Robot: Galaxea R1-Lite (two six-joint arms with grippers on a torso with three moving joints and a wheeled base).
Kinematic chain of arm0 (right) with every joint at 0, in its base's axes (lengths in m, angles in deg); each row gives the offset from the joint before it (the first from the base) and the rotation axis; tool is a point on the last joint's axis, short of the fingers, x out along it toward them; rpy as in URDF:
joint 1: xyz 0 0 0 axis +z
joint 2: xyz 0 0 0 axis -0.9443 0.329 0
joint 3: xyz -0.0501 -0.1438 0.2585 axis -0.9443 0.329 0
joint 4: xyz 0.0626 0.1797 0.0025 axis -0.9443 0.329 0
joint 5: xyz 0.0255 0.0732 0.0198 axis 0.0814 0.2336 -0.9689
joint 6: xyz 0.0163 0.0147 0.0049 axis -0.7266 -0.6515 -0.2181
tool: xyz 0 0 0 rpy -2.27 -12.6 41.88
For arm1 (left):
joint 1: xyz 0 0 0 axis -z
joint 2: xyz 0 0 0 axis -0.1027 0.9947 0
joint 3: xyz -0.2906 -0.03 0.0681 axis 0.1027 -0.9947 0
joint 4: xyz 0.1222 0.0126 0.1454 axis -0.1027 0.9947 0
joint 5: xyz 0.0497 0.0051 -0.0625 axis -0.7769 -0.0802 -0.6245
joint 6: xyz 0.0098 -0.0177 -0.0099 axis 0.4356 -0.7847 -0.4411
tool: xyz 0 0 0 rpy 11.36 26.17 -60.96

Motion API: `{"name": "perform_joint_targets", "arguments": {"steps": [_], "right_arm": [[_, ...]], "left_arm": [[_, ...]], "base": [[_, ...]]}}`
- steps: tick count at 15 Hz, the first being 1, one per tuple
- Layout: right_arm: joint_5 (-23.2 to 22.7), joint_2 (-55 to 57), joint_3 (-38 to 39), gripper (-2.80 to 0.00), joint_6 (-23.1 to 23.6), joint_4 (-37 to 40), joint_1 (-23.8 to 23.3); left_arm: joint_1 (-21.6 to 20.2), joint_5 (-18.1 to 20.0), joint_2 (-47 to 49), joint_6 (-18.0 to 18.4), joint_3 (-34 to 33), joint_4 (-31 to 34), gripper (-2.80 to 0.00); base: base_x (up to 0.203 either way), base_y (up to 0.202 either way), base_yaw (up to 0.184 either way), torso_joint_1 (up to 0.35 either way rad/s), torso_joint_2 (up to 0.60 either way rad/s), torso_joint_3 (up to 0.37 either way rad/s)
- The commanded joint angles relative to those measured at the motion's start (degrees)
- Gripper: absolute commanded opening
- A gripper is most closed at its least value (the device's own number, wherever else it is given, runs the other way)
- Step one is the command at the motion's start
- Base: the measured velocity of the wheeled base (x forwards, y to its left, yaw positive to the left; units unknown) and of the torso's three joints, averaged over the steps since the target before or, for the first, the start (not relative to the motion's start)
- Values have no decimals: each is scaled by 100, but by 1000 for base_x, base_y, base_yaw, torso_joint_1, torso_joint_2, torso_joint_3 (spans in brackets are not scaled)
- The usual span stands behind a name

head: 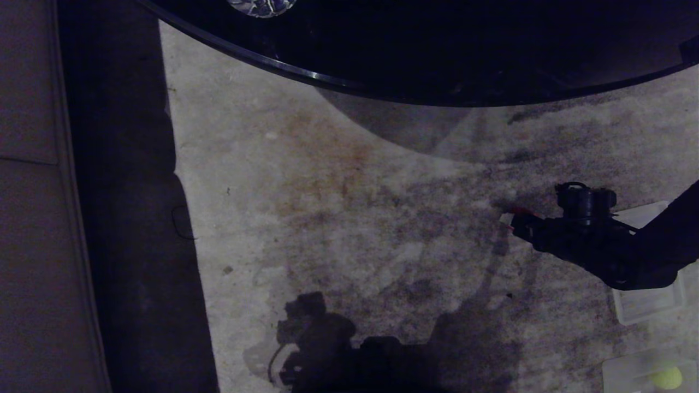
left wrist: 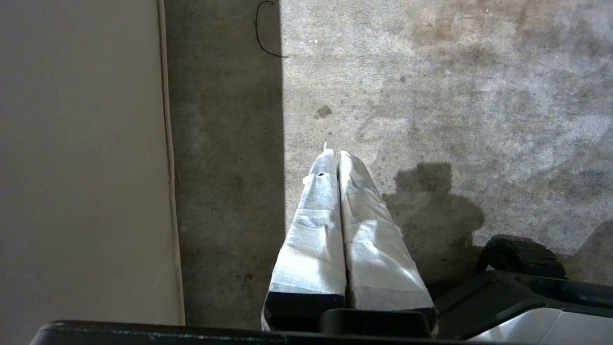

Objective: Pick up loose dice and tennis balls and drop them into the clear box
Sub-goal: Pick up toys out of the box

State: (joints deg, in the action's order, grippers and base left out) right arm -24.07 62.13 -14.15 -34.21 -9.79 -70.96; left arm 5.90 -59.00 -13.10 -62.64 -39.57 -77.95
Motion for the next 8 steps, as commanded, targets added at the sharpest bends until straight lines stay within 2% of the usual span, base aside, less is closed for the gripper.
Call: {"name": "perform_joint_targets", "arguments": {"steps": [1,3,4,7,8], "right_arm": [[-4,240,-96,0,-18,-363,27],[13,342,-99,0,0,-669,35],[13,360,-99,-280,29,-680,34],[42,331,-75,-280,116,-685,45],[209,268,-22,-280,239,-684,51]], "left_arm": [[0,1,6,-7,-9,-2,-280],[0,-4,6,-7,-9,-2,-280],[0,-2,2,-7,-9,-2,-280],[0,-4,5,-7,-9,-4,-280],[0,-4,-1,-7,-9,-2,-280]], "base": [[0,0,0,0,0,0],[0,0,0,0,0,0],[0,0,0,0,0,0],[0,0,0,0,0,0],[0,0,0,0,0,0]]}}
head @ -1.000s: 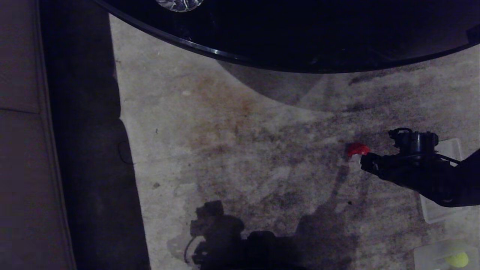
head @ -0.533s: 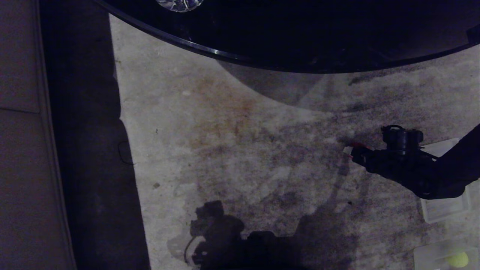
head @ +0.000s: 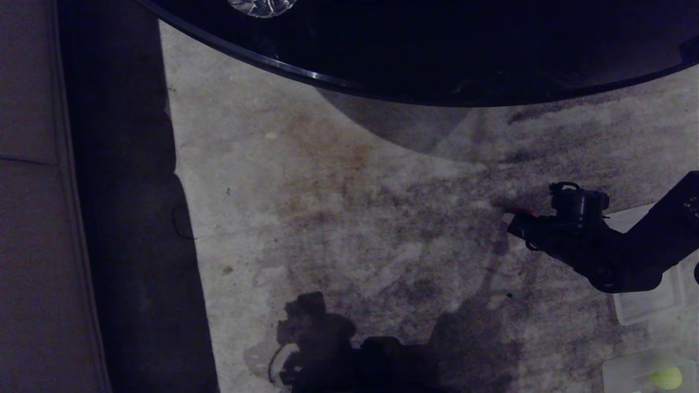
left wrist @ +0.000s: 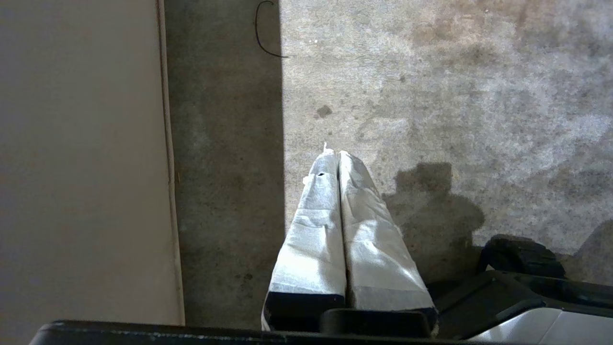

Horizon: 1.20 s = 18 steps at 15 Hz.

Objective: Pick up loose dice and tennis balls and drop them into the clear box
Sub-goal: Pick up toys out of the box, then put the toys in the box

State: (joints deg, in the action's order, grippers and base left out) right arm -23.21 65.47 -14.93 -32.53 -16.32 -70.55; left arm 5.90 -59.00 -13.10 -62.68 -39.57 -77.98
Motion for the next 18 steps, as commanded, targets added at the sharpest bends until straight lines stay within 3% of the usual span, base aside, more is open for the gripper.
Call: {"name": "perform_joint_targets", "arguments": {"steps": [1,6,11,13,18], "right_arm": [[261,-182,146,-280,142,-19,10],[299,-1663,1273,-280,658,374,9],[104,-4679,3021,-280,1149,1746,10],[79,-6095,3602,-280,1273,2473,0],[-15,-9903,4152,-280,1529,5592,-17]], "left_arm": [[0,-4,6,-3,-9,1,-280],[0,-4,5,-3,-9,1,-280],[0,-4,-2,-3,-9,1,-280],[0,-4,-2,-3,-9,1,-280],[0,5,1,-3,-9,1,-280]], "base": [[0,0,0,0,0,0],[0,0,0,0,0,0],[0,0,0,0,0,0],[0,0,0,0,0,0],[0,0,0,0,0,0]]}}
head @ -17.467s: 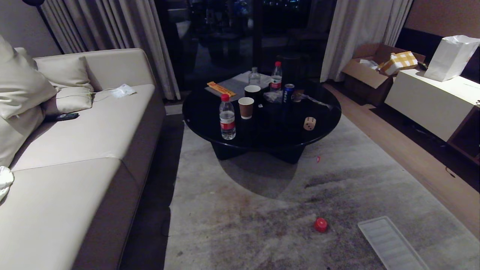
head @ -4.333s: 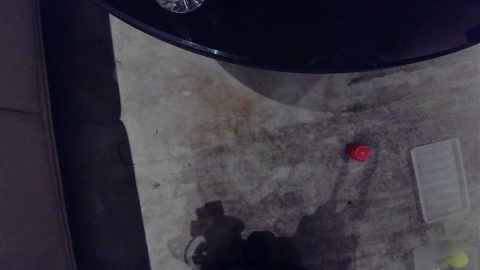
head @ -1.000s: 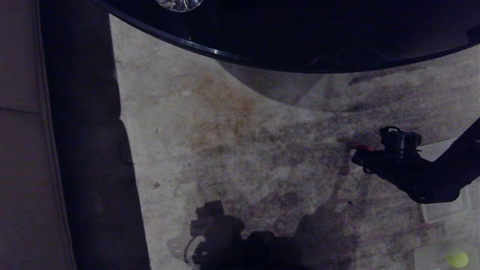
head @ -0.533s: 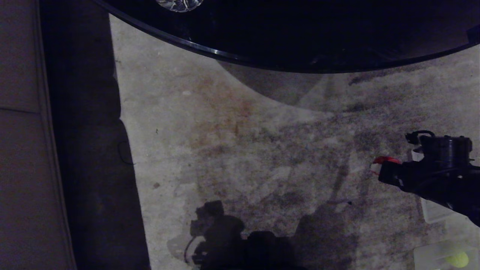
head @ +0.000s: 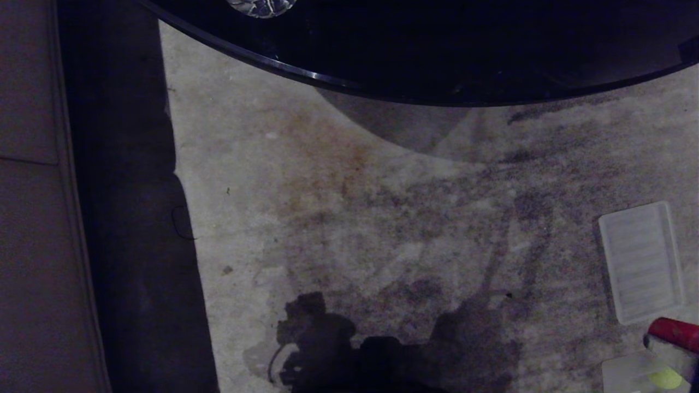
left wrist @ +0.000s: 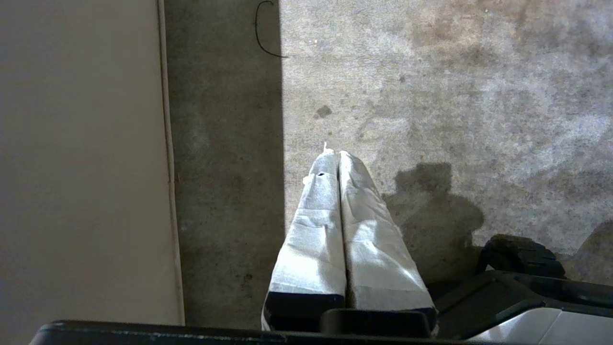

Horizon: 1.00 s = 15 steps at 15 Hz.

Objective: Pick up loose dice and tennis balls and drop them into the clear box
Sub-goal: Put the toys in the box

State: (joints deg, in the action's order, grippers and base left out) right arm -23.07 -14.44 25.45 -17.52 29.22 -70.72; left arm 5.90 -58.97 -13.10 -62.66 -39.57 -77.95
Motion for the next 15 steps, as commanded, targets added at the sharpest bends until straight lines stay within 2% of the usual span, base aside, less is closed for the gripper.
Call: {"name": "perform_joint_targets", "arguments": {"steps": [1,3,5,6,8,9,15], "right_arm": [[-76,-2560,160,-280,73,1505,7],[-182,-3777,238,-280,182,2176,17],[-280,-4485,331,-280,298,2449,23],[-321,-4557,494,-280,319,2309,25],[-384,-4517,913,-280,429,1310,27],[-409,-4508,1004,-280,510,1107,28],[-383,-4507,1013,-280,399,1086,28]], "left_arm": [[0,-8,-2,-5,-9,-2,-280],[0,-8,0,-5,-9,-2,-280],[0,-8,-2,-5,-9,-2,-280],[0,-8,6,-5,-9,-11,-280],[0,-8,3,-5,-9,-10,-280],[0,-8,-2,-5,-9,-9,-280],[0,1,0,17,-9,-2,-280]], "base": [[0,0,0,0,0,0],[0,0,0,0,0,0],[0,0,0,0,0,0],[0,0,0,0,0,0],[0,0,0,0,0,0],[0,0,0,0,0,0],[0,0,0,0,0,0]]}}
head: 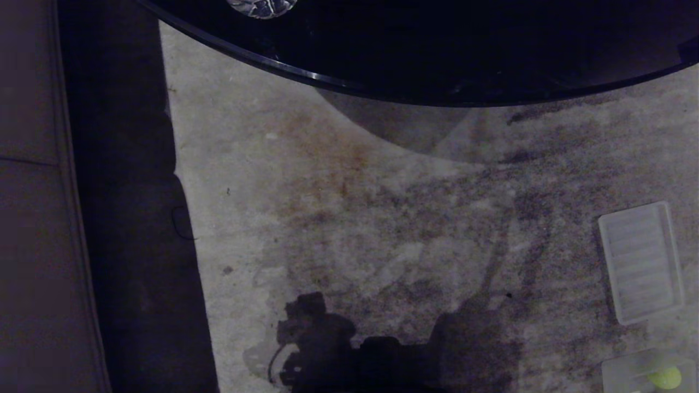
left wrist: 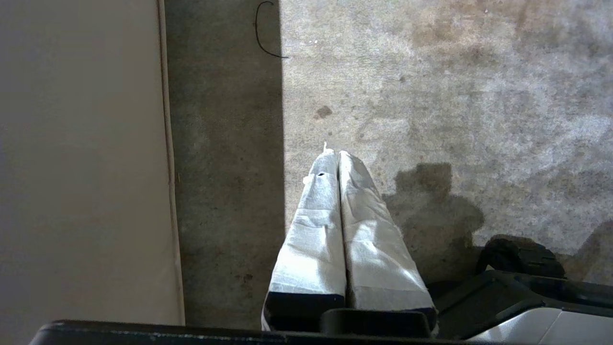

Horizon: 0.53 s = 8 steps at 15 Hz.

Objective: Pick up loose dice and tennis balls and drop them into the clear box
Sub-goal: Put the toys in the box

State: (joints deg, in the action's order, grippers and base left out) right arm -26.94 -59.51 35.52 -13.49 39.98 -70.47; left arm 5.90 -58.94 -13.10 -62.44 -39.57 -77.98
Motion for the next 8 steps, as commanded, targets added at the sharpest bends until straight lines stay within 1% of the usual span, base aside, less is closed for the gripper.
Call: {"name": "perform_joint_targets", "arguments": {"steps": [1,2,5,8], "right_arm": [[21,0,7,-280,-77,-13,2],[68,0,14,-280,-188,-15,1],[81,0,6,-280,-173,-6,2],[81,0,6,-280,-171,-13,2]], "left_arm": [[0,-1,-1,-26,-9,1,-280],[0,-1,6,0,-9,1,-280],[0,16,6,26,-9,1,-280],[0,-1,6,-27,-9,1,-280]], "base": [[0,0,0,0,0,0],[0,0,0,0,0,0],[0,0,0,0,0,0],[0,0,0,0,0,0]]}}
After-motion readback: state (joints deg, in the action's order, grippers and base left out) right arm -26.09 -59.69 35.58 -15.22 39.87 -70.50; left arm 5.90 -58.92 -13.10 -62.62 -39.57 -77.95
